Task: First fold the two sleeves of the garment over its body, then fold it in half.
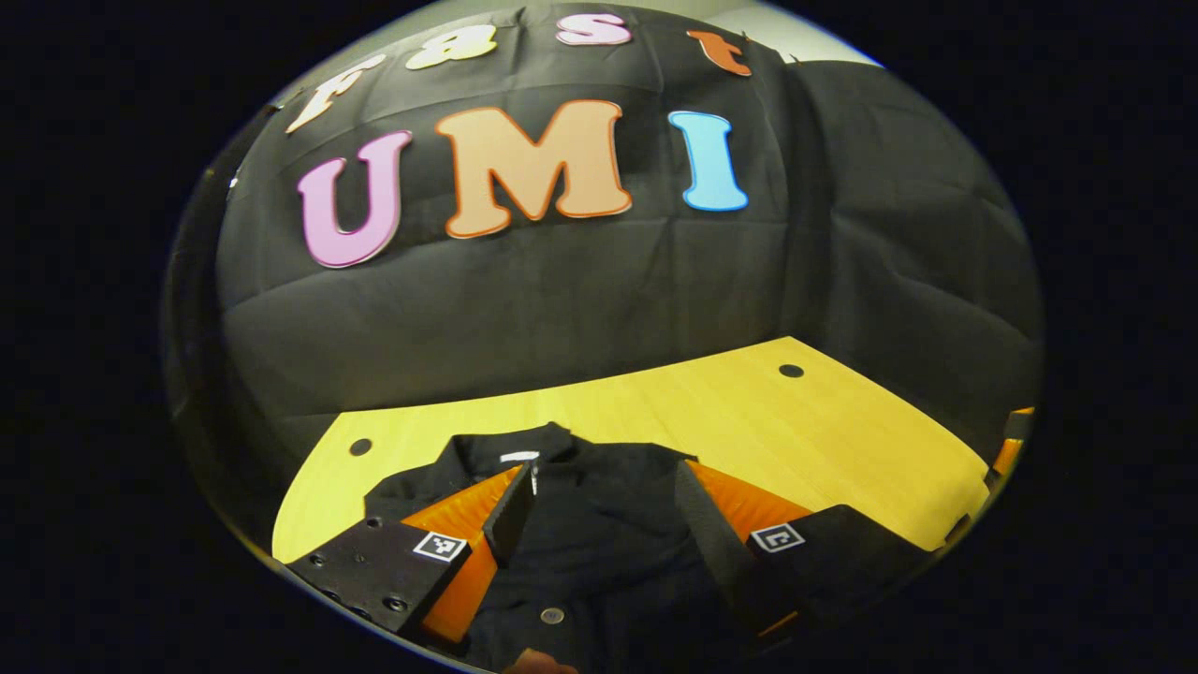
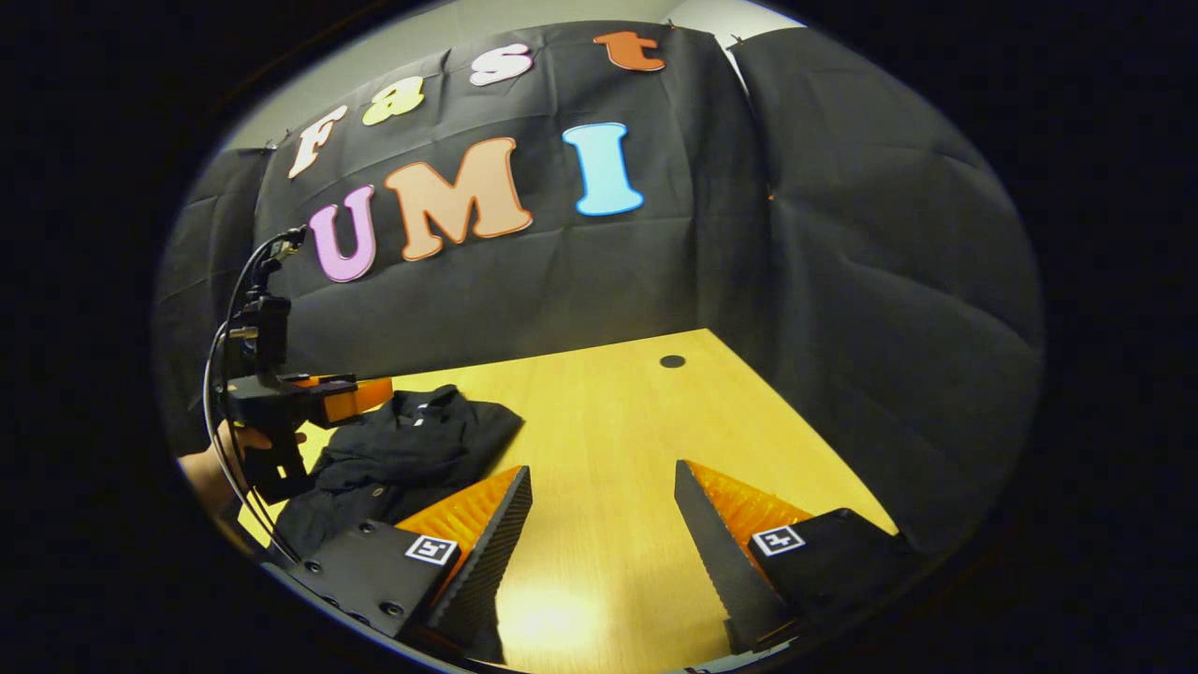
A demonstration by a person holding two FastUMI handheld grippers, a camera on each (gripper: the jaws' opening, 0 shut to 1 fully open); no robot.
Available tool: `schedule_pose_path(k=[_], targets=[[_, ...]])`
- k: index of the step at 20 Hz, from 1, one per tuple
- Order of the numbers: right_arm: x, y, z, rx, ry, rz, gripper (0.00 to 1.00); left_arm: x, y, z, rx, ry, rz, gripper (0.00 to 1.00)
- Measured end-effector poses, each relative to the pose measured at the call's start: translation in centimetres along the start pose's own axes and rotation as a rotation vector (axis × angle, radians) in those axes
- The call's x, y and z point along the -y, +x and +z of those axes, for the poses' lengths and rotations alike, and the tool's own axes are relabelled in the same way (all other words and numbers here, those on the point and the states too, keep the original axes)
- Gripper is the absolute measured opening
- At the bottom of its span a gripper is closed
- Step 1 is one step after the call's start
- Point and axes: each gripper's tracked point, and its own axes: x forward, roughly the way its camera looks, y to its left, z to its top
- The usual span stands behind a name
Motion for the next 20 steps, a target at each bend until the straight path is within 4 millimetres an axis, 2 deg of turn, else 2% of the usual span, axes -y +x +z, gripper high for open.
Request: schedule_pose_path(k=[3,5,6,7,8,9,11,16,20], targets=[[-2.1,0.8,-0.6,-0.007,-0.060,0.066,0.98,-3.7,-4.0,-0.9,0.018,-0.020,0.108,0.94],[-3.6,0.4,-0.8,-0.005,-0.063,0.091,0.98,-5.6,-6.6,-2.4,0.009,-0.044,0.142,0.94],[-4.6,0.1,-0.9,0.000,-0.059,0.102,0.94,-6.7,-7.8,-3.0,0.007,-0.051,0.159,0.94],[-5.5,0.1,-1.6,-0.005,-0.061,0.103,0.98,-7.7,-8.9,-3.8,-0.001,-0.056,0.169,0.94],[-6.3,0.0,-2.3,-0.016,-0.061,0.100,0.93,-8.5,-10.0,-4.9,-0.016,-0.063,0.178,0.94],[-7.1,-0.3,-3.0,-0.031,-0.054,0.101,0.98,-9.2,-11.1,-5.9,-0.034,-0.069,0.180,0.94],[-9.0,-1.1,-4.2,-0.030,-0.059,0.108,0.98,-10.9,-13.6,-8.0,-0.057,-0.071,0.190,0.94],[-11.2,-1.8,-10.7,-0.136,-0.110,0.082,0.98,-14.5,-18.1,-14.7,-0.155,-0.078,0.219,0.94],[-11.9,-2.0,-15.5,-0.223,-0.131,0.061,0.98,-16.8,-20.1,-19.6,-0.237,-0.104,0.243,0.94]])
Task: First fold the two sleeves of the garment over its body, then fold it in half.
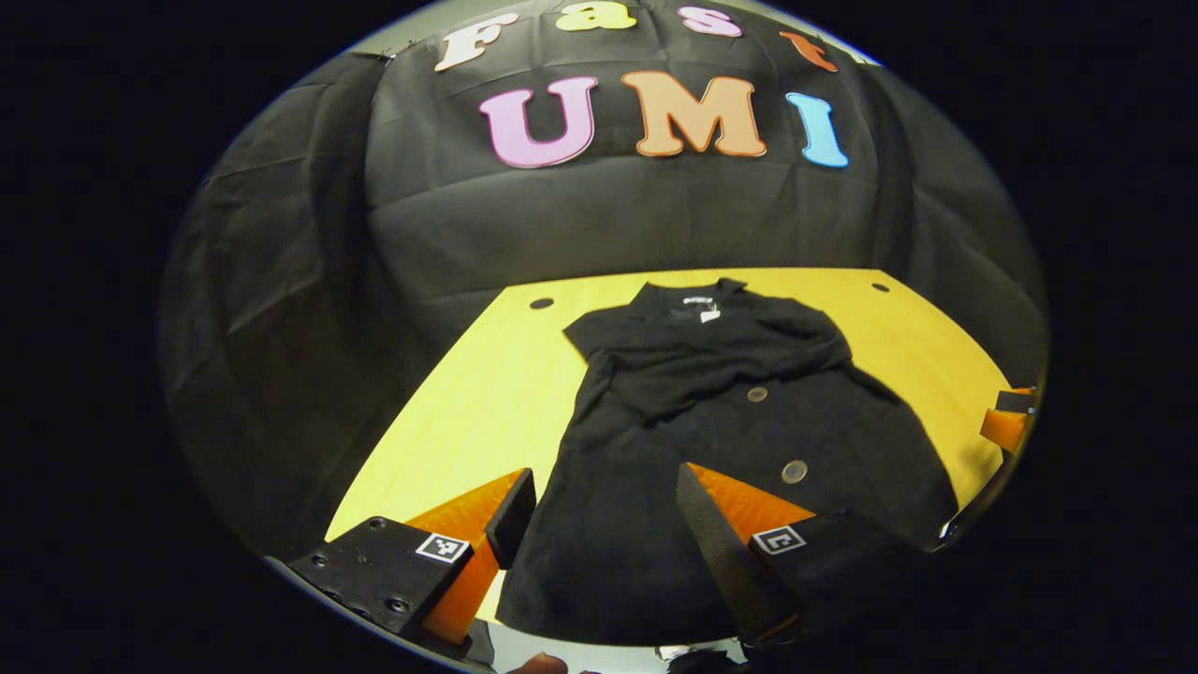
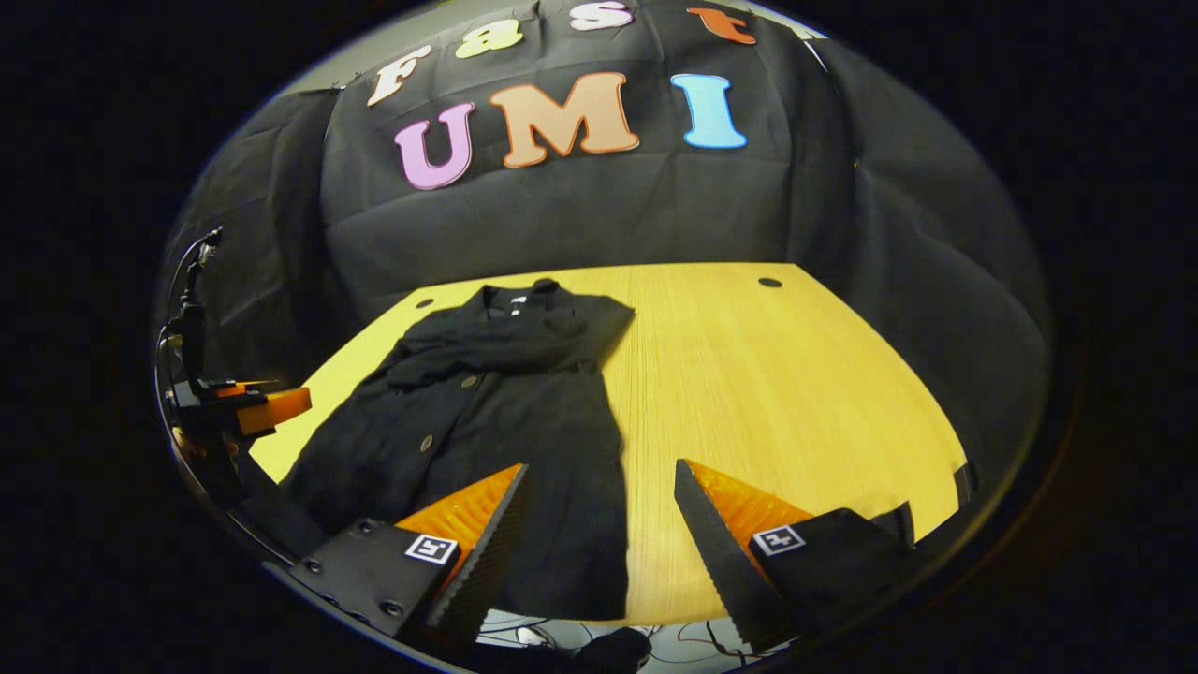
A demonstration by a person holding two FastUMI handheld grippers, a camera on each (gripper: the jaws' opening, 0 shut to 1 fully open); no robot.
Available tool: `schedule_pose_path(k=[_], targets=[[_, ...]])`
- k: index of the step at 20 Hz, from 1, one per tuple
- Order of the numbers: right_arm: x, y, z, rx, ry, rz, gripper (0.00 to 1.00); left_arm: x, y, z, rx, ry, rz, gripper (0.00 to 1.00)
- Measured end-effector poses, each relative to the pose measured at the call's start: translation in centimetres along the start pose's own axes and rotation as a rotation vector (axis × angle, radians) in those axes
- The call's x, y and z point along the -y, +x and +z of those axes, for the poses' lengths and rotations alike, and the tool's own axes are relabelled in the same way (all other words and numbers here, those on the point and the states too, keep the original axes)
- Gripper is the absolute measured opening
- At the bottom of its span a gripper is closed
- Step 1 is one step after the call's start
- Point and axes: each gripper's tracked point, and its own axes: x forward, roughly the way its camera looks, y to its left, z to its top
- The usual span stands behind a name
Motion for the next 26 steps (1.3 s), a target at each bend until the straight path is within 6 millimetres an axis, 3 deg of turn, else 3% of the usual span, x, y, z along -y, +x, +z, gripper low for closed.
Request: schedule_pose_path(k=[2,3,6,9,10,11,12,13,14,15,17,18,21,22,23,26], targets=[[-0.3,0.3,-2.1,-0.044,-0.006,-0.016,0.98,-1.1,-0.2,-2.0,-0.035,-0.006,0.007,0.94],[-0.3,0.4,-2.9,-0.061,-0.008,-0.030,0.94,-1.6,-0.3,-3.0,-0.052,-0.005,0.012,0.94],[-0.4,1.1,-4.8,-0.117,-0.009,-0.057,0.99,-2.4,-0.9,-6.2,-0.110,-0.017,0.014,0.94],[-0.4,1.6,-6.5,-0.161,-0.023,-0.076,0.94,-2.6,-1.3,-8.6,-0.152,-0.030,0.011,0.94],[-0.5,1.7,-7.1,-0.178,-0.032,-0.081,0.99,-2.7,-1.5,-9.6,-0.170,-0.034,0.012,0.94],[-0.6,1.9,-7.6,-0.194,-0.041,-0.086,0.94,-2.7,-1.6,-10.3,-0.183,-0.037,0.010,0.94],[-0.6,2.1,-8.3,-0.216,-0.051,-0.094,0.99,-2.6,-1.6,-11.2,-0.203,-0.040,0.006,0.94],[-0.5,2.1,-9.3,-0.256,-0.062,-0.096,0.94,-2.1,-1.6,-12.2,-0.228,-0.048,-0.018,0.94],[-0.5,1.6,-9.6,-0.276,-0.060,-0.083,0.99,-1.8,-2.1,-12.6,-0.235,-0.072,-0.026,0.95],[-0.7,1.9,-8.9,-0.247,-0.045,-0.081,0.98,-1.9,-1.9,-11.8,-0.189,-0.078,-0.034,0.96],[-1.7,2.3,-9.2,-0.257,-0.063,-0.039,0.90,-1.4,-2.0,-12.4,-0.199,-0.106,-0.062,0.99],[-2.5,2.5,-9.3,-0.265,-0.088,-0.010,0.71,-1.2,-1.4,-12.3,-0.174,-0.093,-0.072,0.96],[-4.0,2.7,-9.3,-0.307,-0.098,0.055,0.12,0.1,-1.6,-12.4,-0.161,-0.053,-0.113,0.41],[-4.9,2.6,-9.6,-0.334,-0.056,0.098,0.12,0.0,-1.4,-12.2,-0.171,-0.045,-0.101,0.23],[-5.2,2.6,-9.3,-0.320,-0.011,0.112,0.04,0.3,-1.4,-12.2,-0.187,-0.045,-0.108,0.04],[-6.0,1.5,-7.3,-0.237,0.053,0.136,0.04,1.1,-2.3,-10.9,-0.174,-0.097,-0.187,0.00]])
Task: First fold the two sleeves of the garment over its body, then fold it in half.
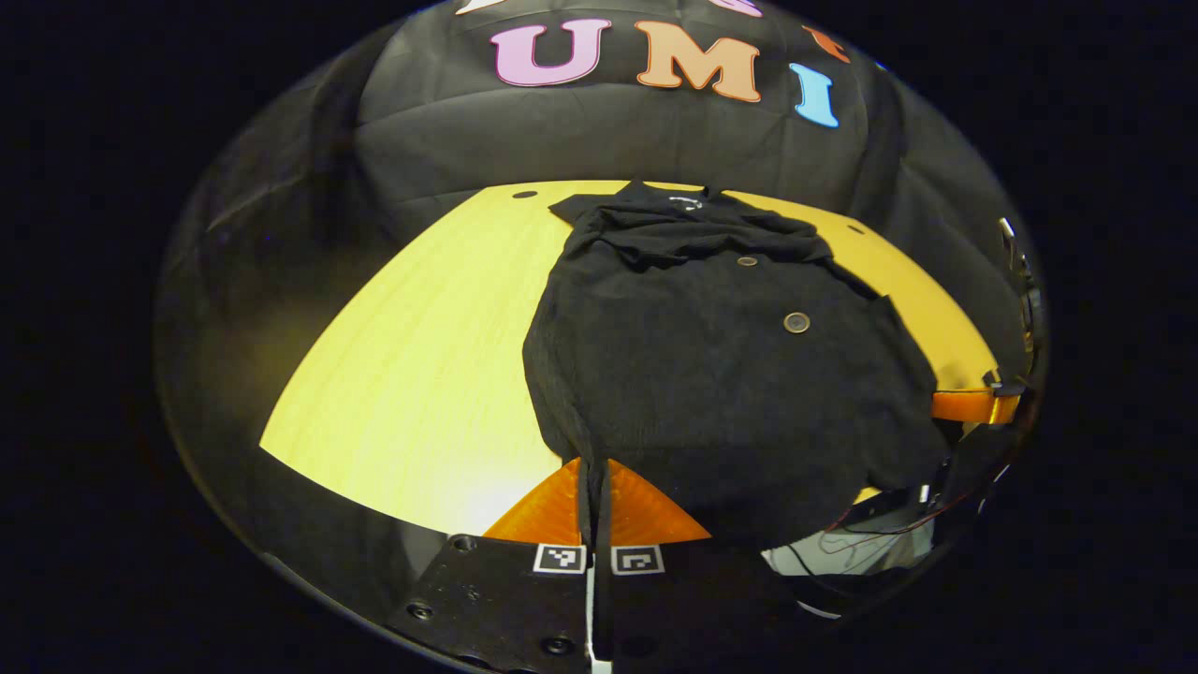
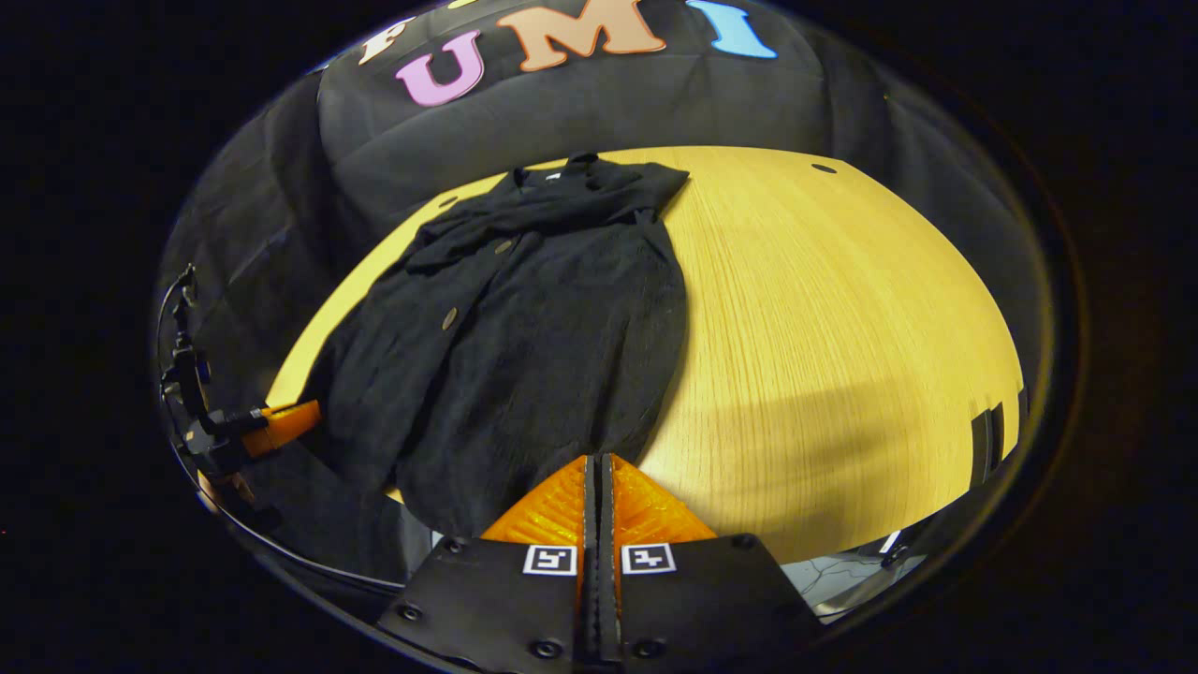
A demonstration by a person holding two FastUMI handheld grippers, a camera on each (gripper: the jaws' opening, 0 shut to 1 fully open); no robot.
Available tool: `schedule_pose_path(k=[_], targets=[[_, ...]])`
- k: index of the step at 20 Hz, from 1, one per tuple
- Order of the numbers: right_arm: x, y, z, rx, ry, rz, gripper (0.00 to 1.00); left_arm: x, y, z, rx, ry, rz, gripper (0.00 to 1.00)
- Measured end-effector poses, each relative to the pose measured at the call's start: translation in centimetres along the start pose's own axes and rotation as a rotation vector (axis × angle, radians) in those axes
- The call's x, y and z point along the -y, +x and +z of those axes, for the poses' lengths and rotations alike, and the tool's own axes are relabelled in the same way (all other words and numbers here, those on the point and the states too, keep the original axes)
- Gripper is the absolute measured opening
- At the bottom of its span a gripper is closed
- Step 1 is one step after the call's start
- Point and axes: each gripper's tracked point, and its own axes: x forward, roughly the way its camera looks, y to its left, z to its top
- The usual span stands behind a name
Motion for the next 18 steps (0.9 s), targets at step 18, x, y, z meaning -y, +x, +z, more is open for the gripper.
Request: schedule_pose_path(k=[18], targets=[[-4.3,-4.0,23.7,0.368,-0.032,0.120,0.03,0.0,1.1,22.9,0.259,-0.062,-0.065,0.00]])
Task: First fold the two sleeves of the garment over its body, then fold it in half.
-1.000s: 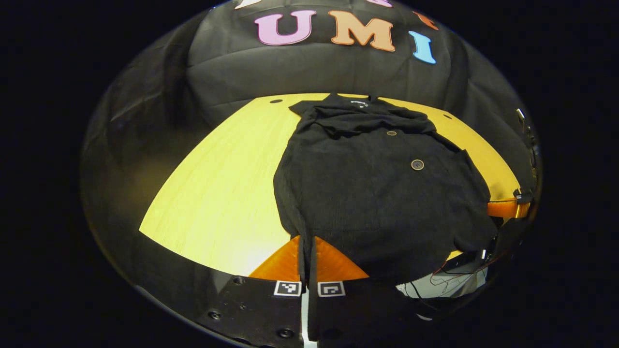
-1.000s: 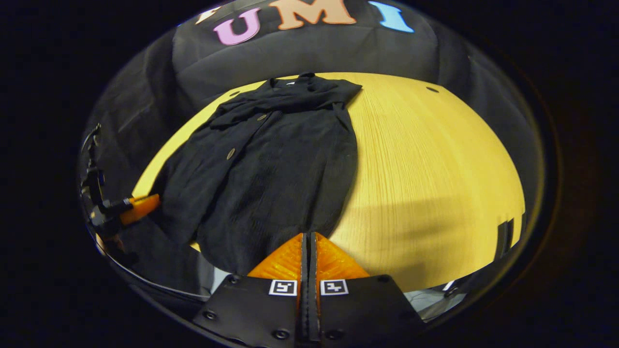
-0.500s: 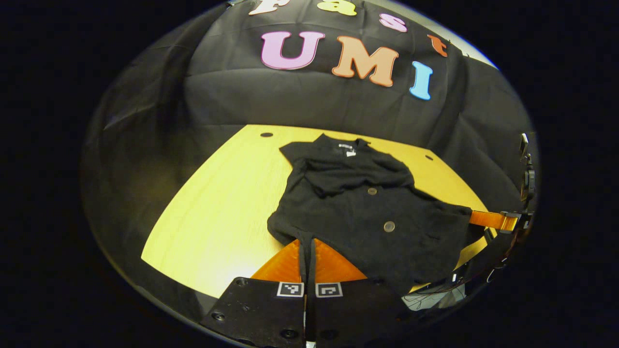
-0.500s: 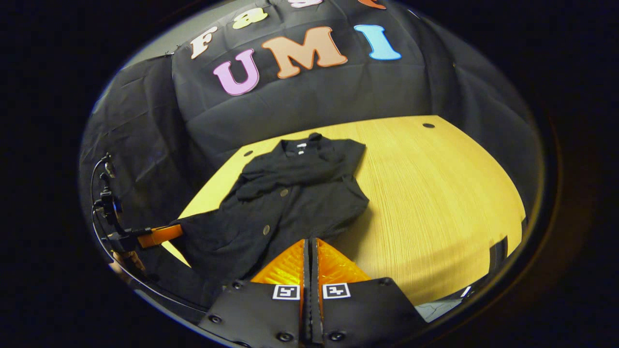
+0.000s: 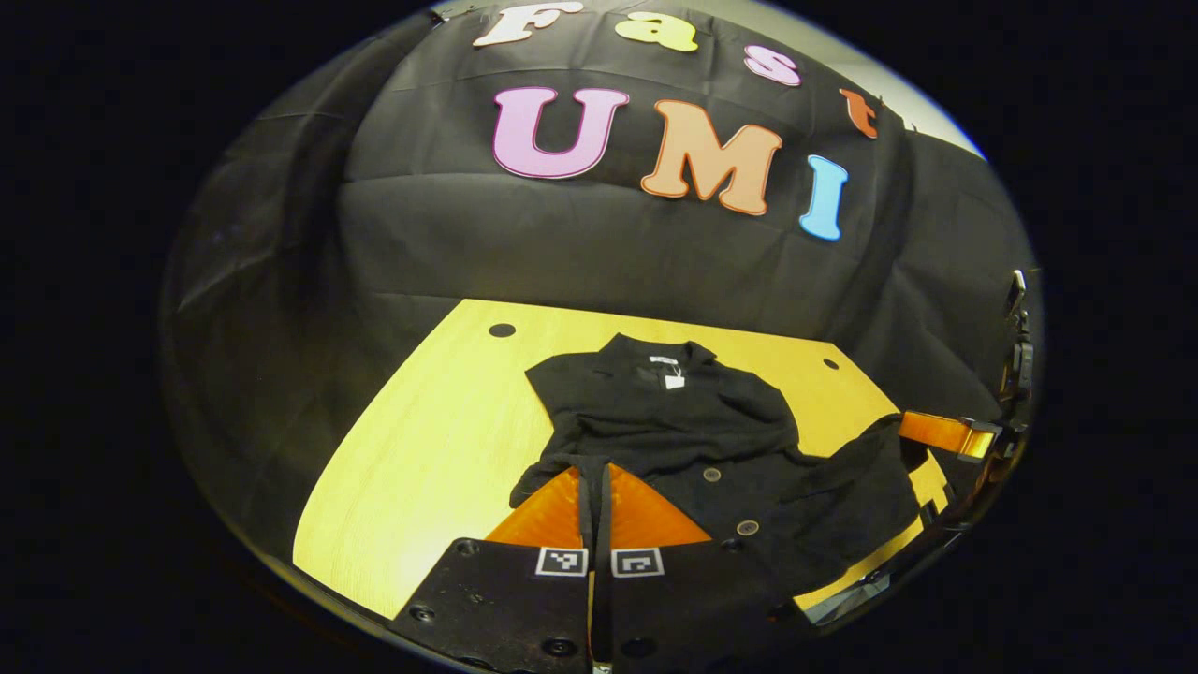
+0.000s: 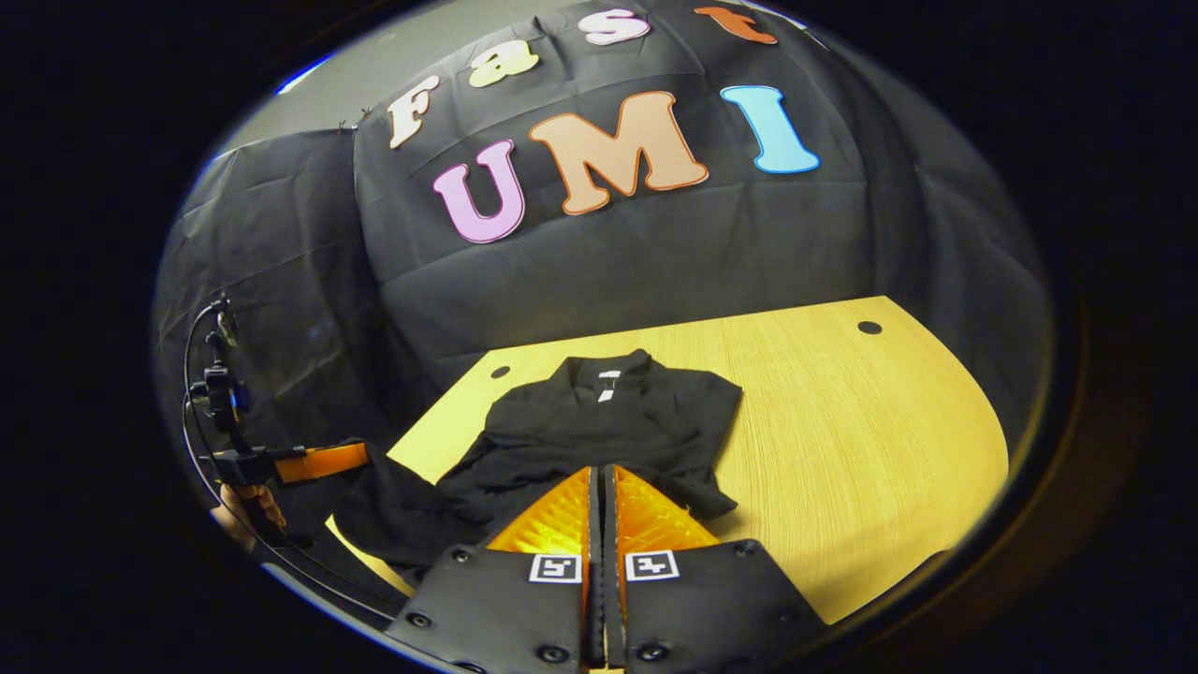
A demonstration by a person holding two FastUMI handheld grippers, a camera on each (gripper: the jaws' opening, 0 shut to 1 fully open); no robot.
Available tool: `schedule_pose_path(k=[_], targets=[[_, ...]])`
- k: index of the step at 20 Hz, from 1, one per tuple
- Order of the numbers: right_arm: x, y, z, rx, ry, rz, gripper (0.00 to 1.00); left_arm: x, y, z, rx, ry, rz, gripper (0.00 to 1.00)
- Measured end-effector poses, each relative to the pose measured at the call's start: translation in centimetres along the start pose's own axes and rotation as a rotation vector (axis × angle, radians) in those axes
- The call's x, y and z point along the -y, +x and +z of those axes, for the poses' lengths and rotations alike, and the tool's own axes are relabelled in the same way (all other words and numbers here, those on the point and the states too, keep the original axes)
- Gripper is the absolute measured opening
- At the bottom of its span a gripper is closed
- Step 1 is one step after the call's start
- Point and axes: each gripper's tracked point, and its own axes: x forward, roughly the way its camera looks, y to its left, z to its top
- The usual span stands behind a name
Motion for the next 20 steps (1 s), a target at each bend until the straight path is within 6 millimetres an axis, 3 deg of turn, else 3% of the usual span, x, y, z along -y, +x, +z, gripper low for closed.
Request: schedule_pose_path(k=[4,8,15,20], targets=[[1.1,2.0,3.3,0.027,0.010,0.004,0.03,-0.2,2.7,2.8,0.012,0.008,0.010,0.00],[2.7,4.8,5.3,0.017,0.025,0.005,0.03,-0.3,6.0,5.2,0.013,0.029,0.024,0.00],[6.1,10.1,8.5,-0.002,0.033,-0.001,0.03,-0.5,12.0,7.4,-0.016,0.031,0.060,0.00],[8.3,14.7,11.5,0.004,0.047,-0.009,0.03,-1.7,17.0,8.2,-0.035,0.014,0.098,0.00]])
